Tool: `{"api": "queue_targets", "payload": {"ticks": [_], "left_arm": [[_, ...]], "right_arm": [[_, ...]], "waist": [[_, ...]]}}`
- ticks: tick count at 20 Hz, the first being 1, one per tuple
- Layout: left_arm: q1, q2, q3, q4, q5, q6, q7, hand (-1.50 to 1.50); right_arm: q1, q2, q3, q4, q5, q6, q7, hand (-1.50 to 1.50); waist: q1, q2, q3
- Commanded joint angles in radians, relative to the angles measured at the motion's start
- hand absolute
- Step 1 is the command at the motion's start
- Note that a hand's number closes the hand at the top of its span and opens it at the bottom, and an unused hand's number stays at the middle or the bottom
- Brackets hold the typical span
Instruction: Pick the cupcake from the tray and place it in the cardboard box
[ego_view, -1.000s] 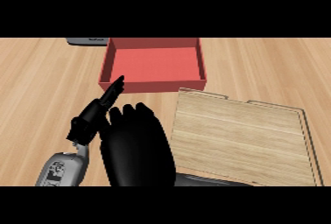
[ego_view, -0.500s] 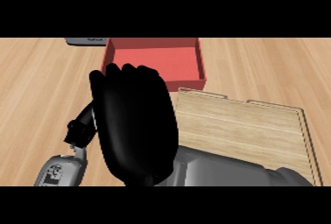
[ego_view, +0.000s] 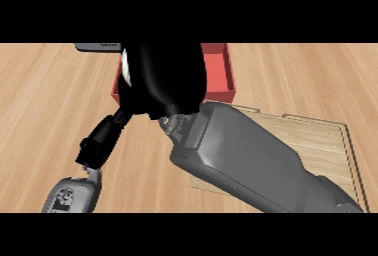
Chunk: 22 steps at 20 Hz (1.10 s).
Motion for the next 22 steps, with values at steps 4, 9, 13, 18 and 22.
{"api": "queue_targets", "payload": {"ticks": [4, 9, 13, 18, 22], "left_arm": [[0.012, 0.004, 0.001, -0.018, 0.015, -0.029, -0.004, 0.00], [0.025, 0.005, 0.005, -0.055, 0.022, -0.031, 0.015, 0.00], [-0.025, -0.017, -0.016, -0.021, -0.007, -0.017, 0.039, 0.00], [-0.004, 0.009, 0.016, -0.013, 0.006, -0.029, -0.016, 0.00], [-0.040, -0.017, 0.009, 0.015, 0.008, -0.023, -0.017, 0.00]], "right_arm": [[-0.070, 0.001, -0.115, 0.261, -0.018, -0.115, -0.139, 1.50], [-0.169, 0.001, -0.120, 0.488, 0.010, -0.190, -0.188, 1.50], [-0.193, 0.001, -0.083, 0.634, -0.004, -0.249, -0.261, 1.50], [-0.200, 0.001, -0.087, 0.826, -0.028, -0.354, -0.336, 1.50], [-0.173, 0.001, -0.129, 0.907, -0.117, -0.377, -0.386, 1.50]], "waist": [[0.002, 0.001, 0.000], [0.016, 0.003, 0.000], [0.022, 0.006, 0.000], [0.039, 0.013, -0.001], [0.043, 0.017, -0.001]]}}
